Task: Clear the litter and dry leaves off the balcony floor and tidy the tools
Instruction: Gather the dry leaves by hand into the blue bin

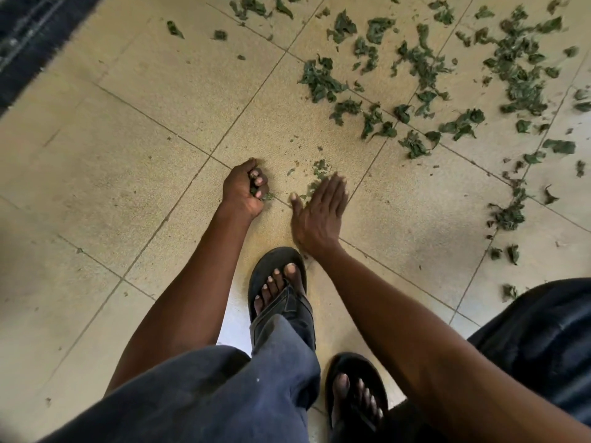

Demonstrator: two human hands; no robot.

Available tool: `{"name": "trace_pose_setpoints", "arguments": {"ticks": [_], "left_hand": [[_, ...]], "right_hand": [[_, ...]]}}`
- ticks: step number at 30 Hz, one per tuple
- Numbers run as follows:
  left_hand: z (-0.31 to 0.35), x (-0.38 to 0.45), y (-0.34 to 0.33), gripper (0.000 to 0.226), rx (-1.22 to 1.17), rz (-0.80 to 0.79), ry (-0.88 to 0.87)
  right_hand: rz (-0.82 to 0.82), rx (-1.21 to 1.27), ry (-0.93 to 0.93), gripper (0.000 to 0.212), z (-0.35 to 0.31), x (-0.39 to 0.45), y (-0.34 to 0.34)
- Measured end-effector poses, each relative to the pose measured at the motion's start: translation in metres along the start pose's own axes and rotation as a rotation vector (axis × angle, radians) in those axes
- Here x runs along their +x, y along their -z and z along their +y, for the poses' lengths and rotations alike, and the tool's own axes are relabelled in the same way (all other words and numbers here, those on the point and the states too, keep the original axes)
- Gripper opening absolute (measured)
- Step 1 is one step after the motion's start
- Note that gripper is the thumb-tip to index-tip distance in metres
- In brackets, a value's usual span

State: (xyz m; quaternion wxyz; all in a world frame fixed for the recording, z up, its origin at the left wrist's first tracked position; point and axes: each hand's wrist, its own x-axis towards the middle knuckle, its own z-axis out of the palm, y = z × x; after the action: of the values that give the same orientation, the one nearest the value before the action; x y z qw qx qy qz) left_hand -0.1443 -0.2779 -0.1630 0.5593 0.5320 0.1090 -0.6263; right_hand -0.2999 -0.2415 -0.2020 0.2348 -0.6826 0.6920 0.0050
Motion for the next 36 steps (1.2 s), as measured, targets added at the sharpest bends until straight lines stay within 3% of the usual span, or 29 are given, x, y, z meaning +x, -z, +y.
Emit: {"name": "trace_pose_setpoints", "arguments": {"ticks": [4, 8, 10, 18, 23, 30, 33, 36], "left_hand": [[0.004, -0.002, 0.002, 0.02, -0.028, -0.024, -0.008], [0.001, -0.004, 0.002, 0.023, -0.045, -0.066, 0.003], [0.001, -0.004, 0.001, 0.025, -0.044, -0.07, 0.013], [0.001, -0.003, -0.008, 0.029, -0.064, -0.078, 0.031], [-0.001, -0.001, -0.009, 0.027, -0.029, -0.064, 0.033], [-0.009, 0.002, -0.01, 0.024, 0.023, -0.033, 0.066], [-0.015, 0.004, -0.017, 0.025, 0.038, -0.039, 0.091], [-0.022, 0.005, -0.028, 0.025, 0.055, -0.047, 0.111]], "right_hand": [[-0.015, 0.091, 0.184, 0.076, -0.01, 0.046, 0.02], [0.064, 0.257, 0.075, 0.069, -0.002, 0.073, 0.033], [0.034, 0.216, 0.137, 0.069, -0.006, 0.084, 0.034], [-0.175, 0.024, 0.827, 0.052, -0.017, 0.084, 0.026], [-0.093, -0.098, 1.206, 0.032, 0.025, 0.064, 0.017], [-0.114, -0.267, 1.094, 0.045, 0.062, 0.075, 0.057], [-0.161, -0.337, 1.143, 0.057, 0.08, 0.069, 0.063], [-0.096, -0.416, 1.195, 0.061, 0.097, 0.059, 0.068]]}}
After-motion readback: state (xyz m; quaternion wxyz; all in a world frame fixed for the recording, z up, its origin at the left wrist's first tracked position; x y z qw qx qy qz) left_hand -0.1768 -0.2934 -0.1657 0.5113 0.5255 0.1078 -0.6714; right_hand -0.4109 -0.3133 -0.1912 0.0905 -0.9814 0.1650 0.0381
